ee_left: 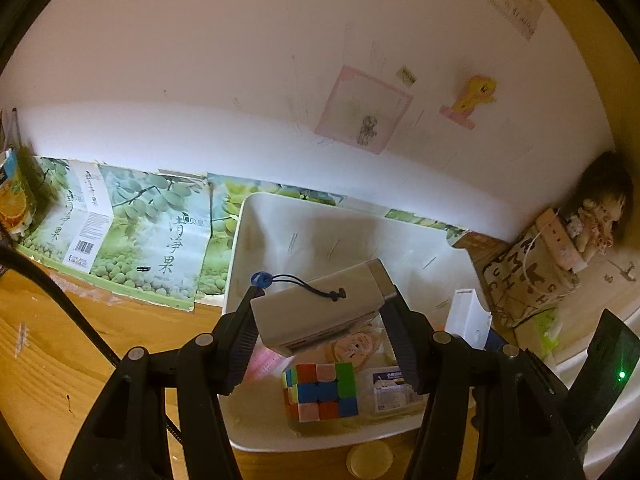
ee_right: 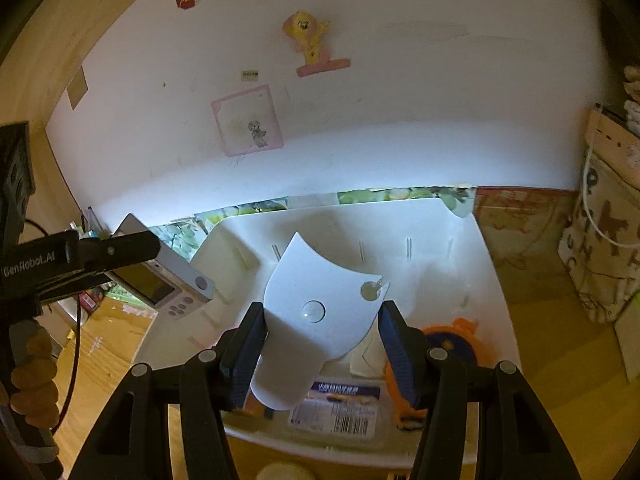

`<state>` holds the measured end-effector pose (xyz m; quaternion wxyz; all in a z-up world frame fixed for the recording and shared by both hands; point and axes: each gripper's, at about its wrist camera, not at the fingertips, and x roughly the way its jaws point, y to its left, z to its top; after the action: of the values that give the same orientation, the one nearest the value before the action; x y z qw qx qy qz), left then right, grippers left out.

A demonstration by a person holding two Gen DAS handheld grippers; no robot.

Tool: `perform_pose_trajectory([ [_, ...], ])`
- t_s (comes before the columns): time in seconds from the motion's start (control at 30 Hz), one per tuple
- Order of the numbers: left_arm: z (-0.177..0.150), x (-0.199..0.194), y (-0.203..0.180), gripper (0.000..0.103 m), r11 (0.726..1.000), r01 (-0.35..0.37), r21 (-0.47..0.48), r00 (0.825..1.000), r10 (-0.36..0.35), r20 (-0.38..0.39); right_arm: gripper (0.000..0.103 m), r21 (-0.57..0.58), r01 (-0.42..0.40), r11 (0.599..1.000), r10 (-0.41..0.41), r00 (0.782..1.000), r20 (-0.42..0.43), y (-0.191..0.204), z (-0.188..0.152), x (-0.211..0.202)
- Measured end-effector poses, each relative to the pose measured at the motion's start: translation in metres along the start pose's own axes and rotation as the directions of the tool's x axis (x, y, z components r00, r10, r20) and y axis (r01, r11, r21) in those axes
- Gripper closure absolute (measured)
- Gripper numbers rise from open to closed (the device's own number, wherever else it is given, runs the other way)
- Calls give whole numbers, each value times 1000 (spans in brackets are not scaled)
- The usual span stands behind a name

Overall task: Organize rigid objects
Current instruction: 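Lift and carry the white device and white piece over the bin with both tools, then open both tools to drop the white device and white piece into the bin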

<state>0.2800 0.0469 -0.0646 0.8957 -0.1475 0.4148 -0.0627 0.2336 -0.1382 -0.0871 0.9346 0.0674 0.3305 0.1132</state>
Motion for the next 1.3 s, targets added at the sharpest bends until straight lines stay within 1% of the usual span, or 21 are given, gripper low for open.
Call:
perform_pose_trajectory([
  [0.1, 0, 12, -2, 40, 999, -21, 25, 999, 22, -24, 45, -9, -8, 1000, 8, 1000, -9, 0, -2, 12],
  [0.23, -2, 23, -4, 40, 998, -32, 45, 998, 35, -48, 45, -27, -3, 1000, 3, 1000, -25, 0, -6, 23],
  [0.43, -5, 37, -3, 39, 998, -57, 35, 993, 60, -97, 44, -11, 2, 1000, -2, 999, -53, -4, -9, 34],
  [0.47, -5, 38, -3, 39, 998, -62, 34, 994, 65, -93, 41, -9, 1, 1000, -1, 999, -51, -5, -9, 34],
  [0.5, -6, 37, -3, 39, 997, -63, 34, 994, 65, -91, 33, -10, 2, 1000, -3, 999, -47, -5, -8, 33],
  [0.53, -5, 36, -4, 39, 998, -58, 33, 994, 60, -88, 30, -13, 3, 1000, -3, 999, -42, -5, -8, 32],
  [0.57, -4, 35, -4, 35, 998, -54, 32, 995, 57, -81, 28, -16, 6, 1000, -7, 999, -37, -4, -8, 31],
  [0.63, -1, 29, -5, 31, 998, -53, 27, 997, 55, -57, 27, -22, 8, 1000, -9, 999, -35, -3, -7, 29],
  [0.73, 4, 18, -7, 28, 998, -49, 28, 998, 50, -27, 27, -27, 12, 1000, -12, 1000, -29, -2, -6, 26],
  [0.77, 5, 15, -7, 27, 998, -48, 29, 999, 49, -19, 25, -30, 14, 999, -14, 1000, -23, -1, -5, 23],
  [0.83, 7, 5, -8, 26, 998, -47, 32, 999, 47, 4, 23, -32, 15, 999, -15, 1000, -13, 0, -4, 18],
  [1.07, 5, -22, -11, 25, 998, -46, 43, 998, 44, 45, 22, -49, 26, 998, -24, 999, 35, 4, 1, -7],
  [1.3, -4, -49, -10, 25, 997, -52, 51, 996, 48, 73, 22, -55, 55, 997, -49, 994, 94, 11, 0, -37],
])
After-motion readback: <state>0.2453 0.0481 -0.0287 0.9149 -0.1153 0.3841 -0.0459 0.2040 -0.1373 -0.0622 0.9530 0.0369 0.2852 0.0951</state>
